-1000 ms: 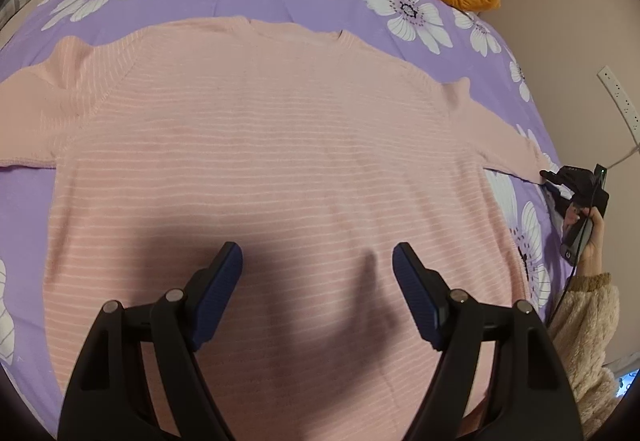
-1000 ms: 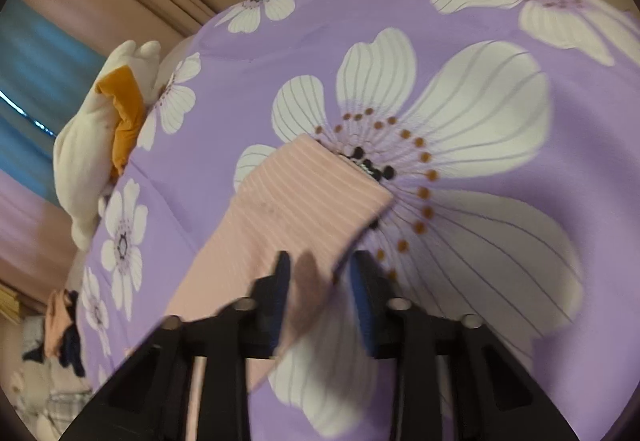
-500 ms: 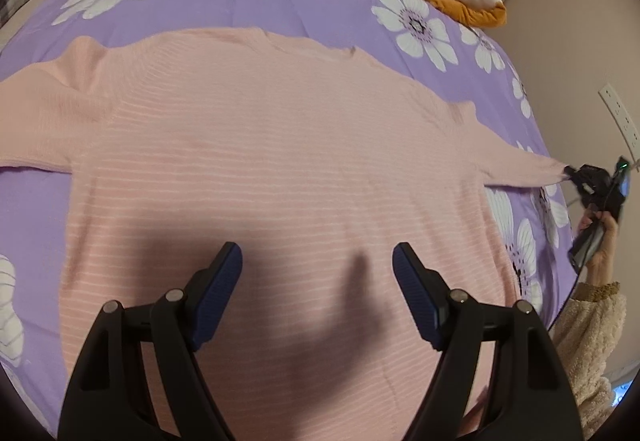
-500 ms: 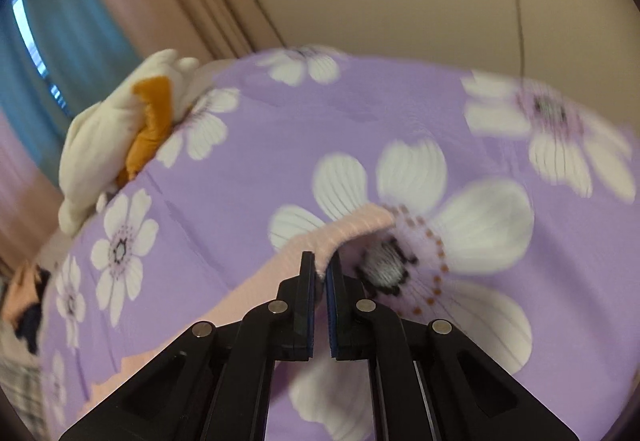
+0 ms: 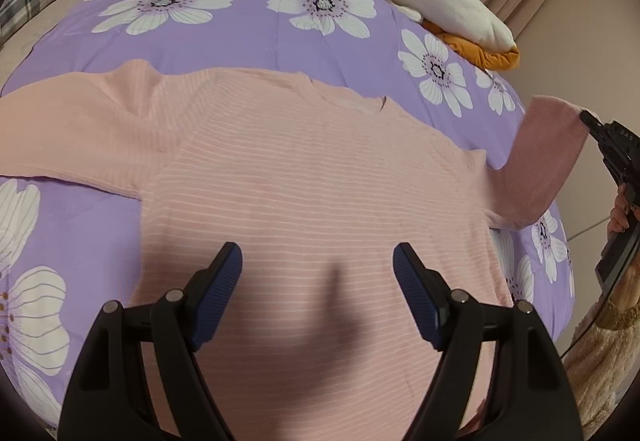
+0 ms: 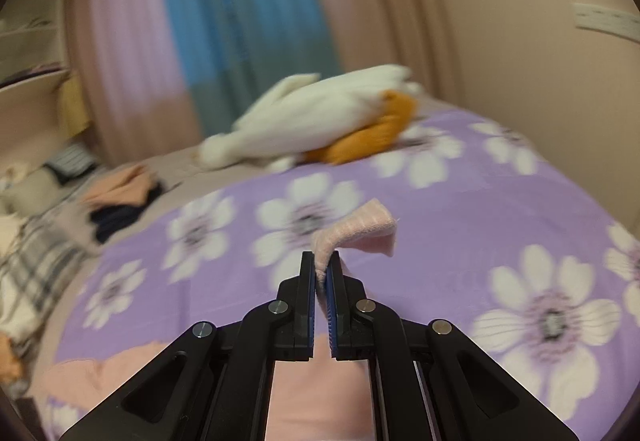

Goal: Fold small clothes
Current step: 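Fold the held sleeve across the sweater body with the right gripper, release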

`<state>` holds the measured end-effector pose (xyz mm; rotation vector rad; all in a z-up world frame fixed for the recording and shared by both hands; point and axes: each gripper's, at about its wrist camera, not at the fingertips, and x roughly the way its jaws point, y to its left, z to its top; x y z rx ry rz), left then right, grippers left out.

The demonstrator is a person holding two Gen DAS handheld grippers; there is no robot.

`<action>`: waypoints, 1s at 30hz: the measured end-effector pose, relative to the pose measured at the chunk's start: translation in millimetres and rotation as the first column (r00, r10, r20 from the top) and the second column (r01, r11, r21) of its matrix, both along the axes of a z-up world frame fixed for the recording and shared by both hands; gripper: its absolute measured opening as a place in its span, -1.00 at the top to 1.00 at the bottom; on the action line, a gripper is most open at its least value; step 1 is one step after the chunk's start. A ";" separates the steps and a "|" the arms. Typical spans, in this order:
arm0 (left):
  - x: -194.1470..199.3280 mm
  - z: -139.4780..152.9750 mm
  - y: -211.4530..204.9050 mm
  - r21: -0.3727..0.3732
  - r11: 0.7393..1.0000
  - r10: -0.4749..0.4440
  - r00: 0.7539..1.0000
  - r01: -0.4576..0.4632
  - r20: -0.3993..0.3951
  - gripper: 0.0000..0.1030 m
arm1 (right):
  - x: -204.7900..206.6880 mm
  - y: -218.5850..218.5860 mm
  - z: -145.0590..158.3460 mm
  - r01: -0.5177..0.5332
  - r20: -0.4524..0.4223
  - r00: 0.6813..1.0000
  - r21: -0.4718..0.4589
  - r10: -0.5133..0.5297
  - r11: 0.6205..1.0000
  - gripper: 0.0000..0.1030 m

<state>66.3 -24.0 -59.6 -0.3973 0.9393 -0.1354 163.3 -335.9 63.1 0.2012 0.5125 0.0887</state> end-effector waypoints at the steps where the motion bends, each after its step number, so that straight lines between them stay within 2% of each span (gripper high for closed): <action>1: -1.2 0.6 1.9 0.001 1.000 0.003 1.000 -0.003 0.002 -0.51 | -0.5 8.3 -1.5 -0.019 -0.005 1.000 0.000 0.019 1.000 0.88; 5: -5.1 -0.6 8.2 -0.002 1.000 0.009 1.000 -0.009 0.001 -0.52 | -2.0 50.0 -22.4 -0.102 -0.067 0.993 -0.034 0.100 0.994 0.88; 9: -7.3 -4.2 12.7 -0.006 1.000 0.013 1.000 -0.013 -0.009 -0.52 | 0.3 80.8 -53.7 -0.162 -0.166 0.974 -0.056 0.151 0.985 0.88; 15: -8.7 -7.4 17.5 -0.015 1.000 0.023 0.999 -0.023 -0.022 -0.52 | -10.4 120.1 -99.3 -0.248 -0.303 0.925 -0.018 0.231 0.969 0.88; 21: -8.4 -10.3 19.7 -0.024 0.999 0.031 0.999 -0.031 -0.033 -0.52 | -14.6 145.2 -137.8 -0.299 -0.440 0.856 0.008 0.271 0.954 0.86; 23: -7.8 -10.6 19.2 -0.027 0.999 0.029 0.999 -0.030 -0.037 -0.52 | -17.4 144.4 -140.1 -0.289 -0.460 0.846 0.031 0.270 0.957 0.77; 24: -7.7 -10.2 18.9 -0.028 0.999 0.027 0.999 -0.028 -0.037 -0.52 | -19.9 141.0 -137.9 -0.283 -0.457 0.843 0.068 0.282 0.957 0.63; 25: -7.3 -9.4 18.7 -0.029 0.999 0.026 0.999 -0.027 -0.037 -0.52 | -22.7 137.4 -133.9 -0.281 -0.443 0.845 0.108 0.300 0.954 0.39; 26: -6.7 -8.1 18.0 -0.030 0.999 0.023 0.999 -0.024 -0.035 -0.52 | -26.1 133.1 -128.6 -0.278 -0.419 0.852 0.143 0.313 0.950 0.25; 27: -5.9 -7.2 17.1 -0.030 0.999 0.021 0.999 -0.022 -0.034 -0.52 | -30.5 129.2 -121.1 -0.275 -0.386 0.865 0.172 0.321 0.946 -0.01; 28: -4.5 -5.2 15.1 -0.029 0.999 0.014 0.999 -0.015 -0.033 -0.52 | -35.0 125.3 -114.0 -0.271 -0.357 0.877 0.185 0.322 0.945 -0.11; 30: -1.2 -0.8 9.0 -0.027 1.000 -0.004 1.000 0.003 -0.026 -0.52 | -45.6 113.8 -97.2 -0.252 -0.303 0.905 0.178 0.297 0.951 -0.11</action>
